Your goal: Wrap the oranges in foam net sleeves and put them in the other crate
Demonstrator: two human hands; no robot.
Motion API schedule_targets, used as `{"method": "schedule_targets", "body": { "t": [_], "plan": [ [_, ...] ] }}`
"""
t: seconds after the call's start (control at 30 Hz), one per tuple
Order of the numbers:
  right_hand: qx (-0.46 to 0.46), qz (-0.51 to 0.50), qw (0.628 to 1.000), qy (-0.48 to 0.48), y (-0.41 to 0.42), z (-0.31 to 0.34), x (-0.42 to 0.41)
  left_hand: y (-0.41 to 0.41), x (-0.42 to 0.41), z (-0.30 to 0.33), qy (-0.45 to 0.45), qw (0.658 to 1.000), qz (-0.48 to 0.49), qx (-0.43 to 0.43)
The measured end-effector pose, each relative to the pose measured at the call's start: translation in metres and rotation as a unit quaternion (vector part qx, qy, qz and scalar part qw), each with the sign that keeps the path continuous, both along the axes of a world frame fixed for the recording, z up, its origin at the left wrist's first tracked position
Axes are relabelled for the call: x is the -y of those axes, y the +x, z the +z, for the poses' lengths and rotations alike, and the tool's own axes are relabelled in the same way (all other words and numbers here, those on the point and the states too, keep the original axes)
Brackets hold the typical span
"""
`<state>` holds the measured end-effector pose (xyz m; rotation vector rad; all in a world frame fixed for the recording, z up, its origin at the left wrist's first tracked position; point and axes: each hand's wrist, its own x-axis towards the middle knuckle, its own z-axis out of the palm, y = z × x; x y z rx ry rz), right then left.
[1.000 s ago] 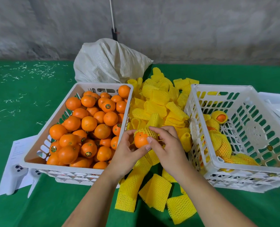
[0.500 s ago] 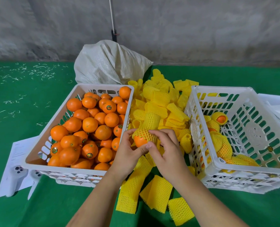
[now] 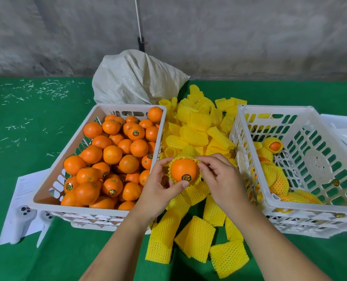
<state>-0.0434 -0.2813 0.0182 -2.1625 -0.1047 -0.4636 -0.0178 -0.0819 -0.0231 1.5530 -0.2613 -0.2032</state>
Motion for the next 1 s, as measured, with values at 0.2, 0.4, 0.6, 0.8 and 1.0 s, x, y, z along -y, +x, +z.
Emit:
{"method": "schedule_targets", "body": {
  "t": [0.2,0.4,0.6,0.8,1.0],
  "plan": [
    [0.077,0.049,0.993,-0.081,-0.016,0.014,-0.014,-0.004,0.010,-0.001,0.005,1.000,-0.009,0.023],
    [0.016,0.021,0.999,-0.024,-0.023,0.002,-0.011,-0.008,0.009,-0.003,-0.027,1.000,0.012,-0.003],
    [0.077,0.001,0.991,-0.113,-0.016,-0.011,-0.010,0.001,-0.003,0.001,-0.028,1.000,0.005,0.006],
    [0.076,0.044,0.994,-0.061,-0.012,-0.016,-0.022,-0.002,-0.003,0.003,-0.029,0.999,0.025,-0.002],
    [0.157,0.021,0.980,-0.120,-0.010,-0.007,-0.019,-0.004,0.000,0.007,-0.024,0.999,0.029,0.023]
  ]
}}
